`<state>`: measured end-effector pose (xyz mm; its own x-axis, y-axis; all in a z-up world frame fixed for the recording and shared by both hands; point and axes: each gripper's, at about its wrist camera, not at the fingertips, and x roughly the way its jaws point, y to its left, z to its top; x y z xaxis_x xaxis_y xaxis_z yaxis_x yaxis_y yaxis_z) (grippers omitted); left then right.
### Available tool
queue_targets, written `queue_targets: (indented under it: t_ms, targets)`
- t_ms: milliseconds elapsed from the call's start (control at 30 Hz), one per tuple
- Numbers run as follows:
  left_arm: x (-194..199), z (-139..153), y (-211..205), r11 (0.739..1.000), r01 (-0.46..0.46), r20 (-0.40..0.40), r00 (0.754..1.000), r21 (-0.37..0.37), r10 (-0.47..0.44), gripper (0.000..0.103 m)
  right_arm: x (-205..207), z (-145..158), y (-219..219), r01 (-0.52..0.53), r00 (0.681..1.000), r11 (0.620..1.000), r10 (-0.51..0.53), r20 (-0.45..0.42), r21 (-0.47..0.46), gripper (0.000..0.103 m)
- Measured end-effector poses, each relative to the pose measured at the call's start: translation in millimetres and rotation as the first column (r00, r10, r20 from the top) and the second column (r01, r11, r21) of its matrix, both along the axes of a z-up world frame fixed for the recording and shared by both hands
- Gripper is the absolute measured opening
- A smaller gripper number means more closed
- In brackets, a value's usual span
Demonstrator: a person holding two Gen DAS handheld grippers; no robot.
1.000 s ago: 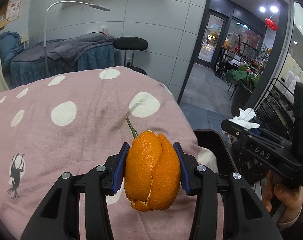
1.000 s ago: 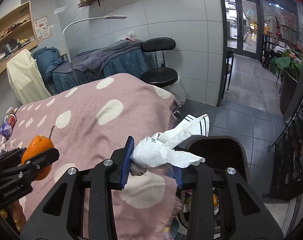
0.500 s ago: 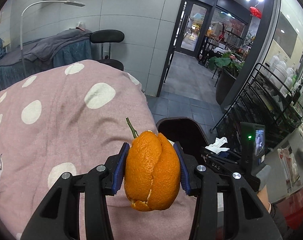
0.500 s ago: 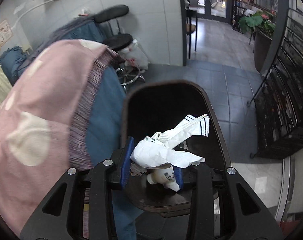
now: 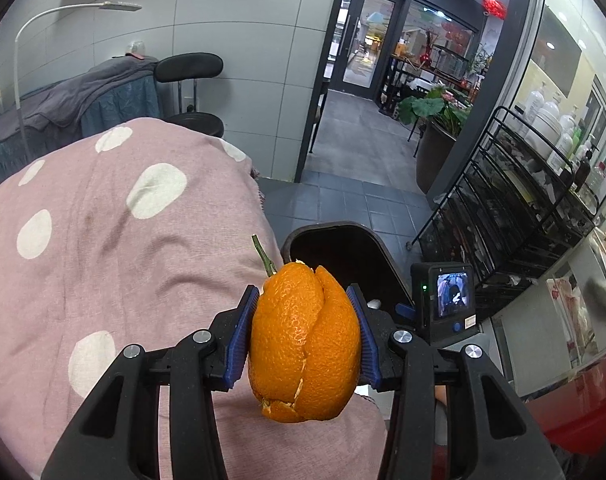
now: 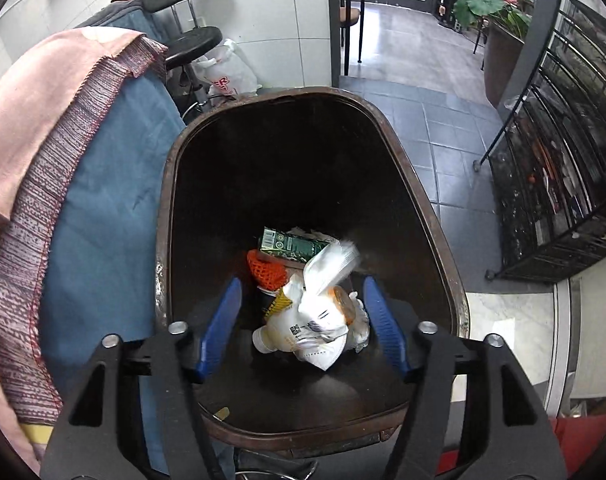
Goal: Collect trash
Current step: 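Carry the peeled orange over the bin and open the left gripper to drop it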
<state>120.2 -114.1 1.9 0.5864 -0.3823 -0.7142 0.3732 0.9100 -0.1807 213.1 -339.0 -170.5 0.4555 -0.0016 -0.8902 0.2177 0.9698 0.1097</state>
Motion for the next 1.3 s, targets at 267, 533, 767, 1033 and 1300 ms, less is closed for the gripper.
queue_targets:
  t_ms: [267,533,767,1033,1300]
  targets:
    - [7,-2,-25,0.997,0.077,-0.03,0.997,-0.008,-0.078,0.044,-23,29,0,0.024,0.998,1.0,-0.025,0.06,0.017,0.071]
    - [16,-14,-69,0.983,0.183,-0.089,0.979,0.003,-0.182,0.044,-52,53,-19,0.092,0.988,0.995,-0.096,0.123,0.035,0.071]
    - [26,-31,-109,0.962,0.271,-0.156,0.952,0.023,-0.265,0.044,-72,55,-39,0.151,0.979,0.987,-0.157,0.131,0.052,0.071]
    - [33,-50,-140,0.941,0.331,-0.197,0.93,0.072,-0.312,0.044,-88,52,-61,0.211,0.968,0.976,-0.217,0.13,0.056,0.071]
    - [45,-74,-162,0.929,0.34,-0.247,0.922,0.147,-0.298,0.044,-100,48,-75,0.254,0.958,0.965,-0.26,0.121,0.063,0.071]
